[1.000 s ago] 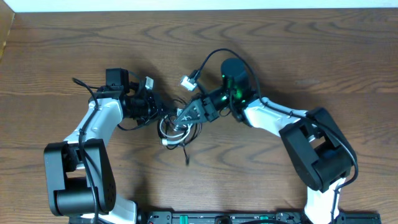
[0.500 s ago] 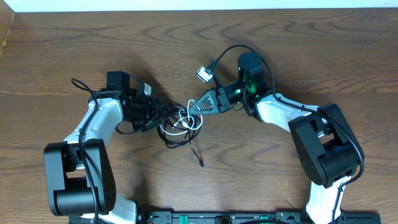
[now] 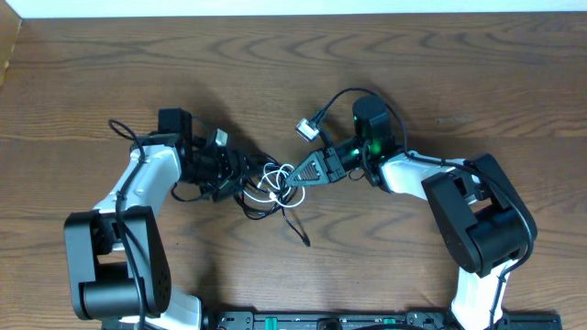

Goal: Untangle cables

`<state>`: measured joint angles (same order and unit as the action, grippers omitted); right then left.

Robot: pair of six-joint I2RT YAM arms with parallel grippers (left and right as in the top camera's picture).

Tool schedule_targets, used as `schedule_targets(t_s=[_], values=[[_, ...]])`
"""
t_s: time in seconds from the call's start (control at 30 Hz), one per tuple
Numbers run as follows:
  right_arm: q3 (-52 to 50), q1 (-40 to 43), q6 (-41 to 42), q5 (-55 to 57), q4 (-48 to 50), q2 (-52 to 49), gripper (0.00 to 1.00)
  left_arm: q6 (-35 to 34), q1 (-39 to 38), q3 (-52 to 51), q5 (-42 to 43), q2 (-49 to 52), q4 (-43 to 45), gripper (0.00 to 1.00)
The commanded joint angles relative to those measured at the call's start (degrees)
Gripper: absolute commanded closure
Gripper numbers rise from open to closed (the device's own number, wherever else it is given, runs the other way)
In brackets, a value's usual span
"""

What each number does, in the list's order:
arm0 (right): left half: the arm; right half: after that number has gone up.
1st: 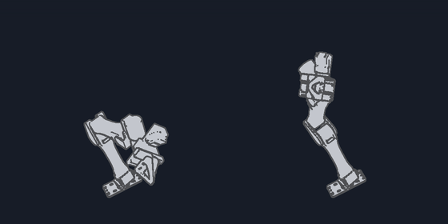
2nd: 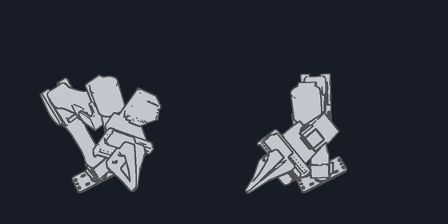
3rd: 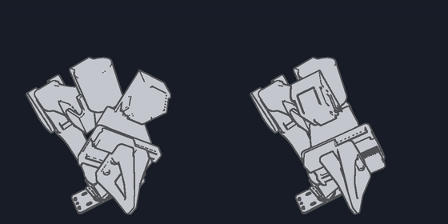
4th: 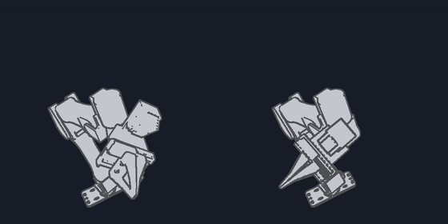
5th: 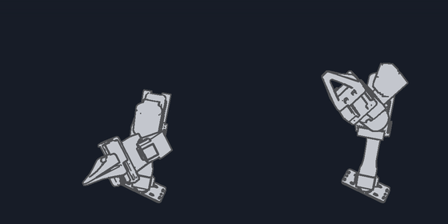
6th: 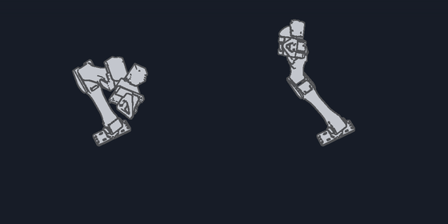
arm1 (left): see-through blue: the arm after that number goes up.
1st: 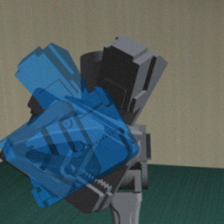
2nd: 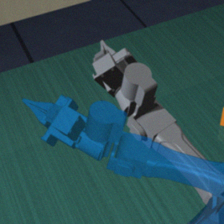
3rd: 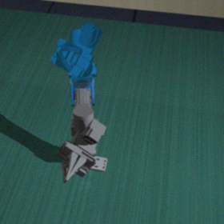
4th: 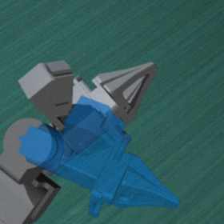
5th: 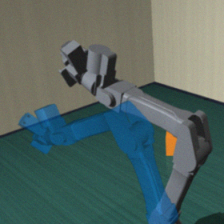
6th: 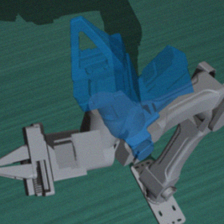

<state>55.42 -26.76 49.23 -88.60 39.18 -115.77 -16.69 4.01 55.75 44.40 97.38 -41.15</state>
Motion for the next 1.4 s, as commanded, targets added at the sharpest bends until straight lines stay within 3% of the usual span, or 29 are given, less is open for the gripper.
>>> schedule_targets(t_s=[0.0,0.1,0.33,0.57,0.7,1.0,1.07,1.37], values=[[-0.9,-0.9,-2.7,0.6,0.0,1.4,0.99,-0.5,-0.8,0.7,-6.7,-1.3,-3.5,0.33],[-0.9,-1.2,-2.8,1.3,0.0,1.3,0.99,-0.5,-1.8,0.2,-12.9,-1.3,-4.9,0.33],[-0.9,-2.6,-2.8,6.4,-1.1,1.3,0.99,-0.6,-4.2,-1.0,-13.0,-1.3,-1.6,0.33],[-0.9,-4.7,-6.5,17.2,-13.8,1.3,0.99,-2.7,-4.3,-1.0,-13.0,-1.3,0.6,0.33],[-0.9,-4.9,-6.4,17.6,-14.0,1.3,0.99,-2.7,-4.3,-1.0,-13.0,-1.3,0.6,0.49],[-0.8,-3.1,4.7,16.5,-4.6,1.3,0.99,-2.5,-4.3,-1.0,-13.0,-1.2,2.7,0.87],[-0.9,-2.7,5.7,16.7,-3.7,1.3,0.99,-2.4,-4.3,-1.0,-13.0,-1.2,2.7,0.92],[-0.8,-0.7,13.4,19.3,-1.4,1.3,0.99,-2.4,-4.3,-1.0,-13.6,-1.2,2.6,0.93]])
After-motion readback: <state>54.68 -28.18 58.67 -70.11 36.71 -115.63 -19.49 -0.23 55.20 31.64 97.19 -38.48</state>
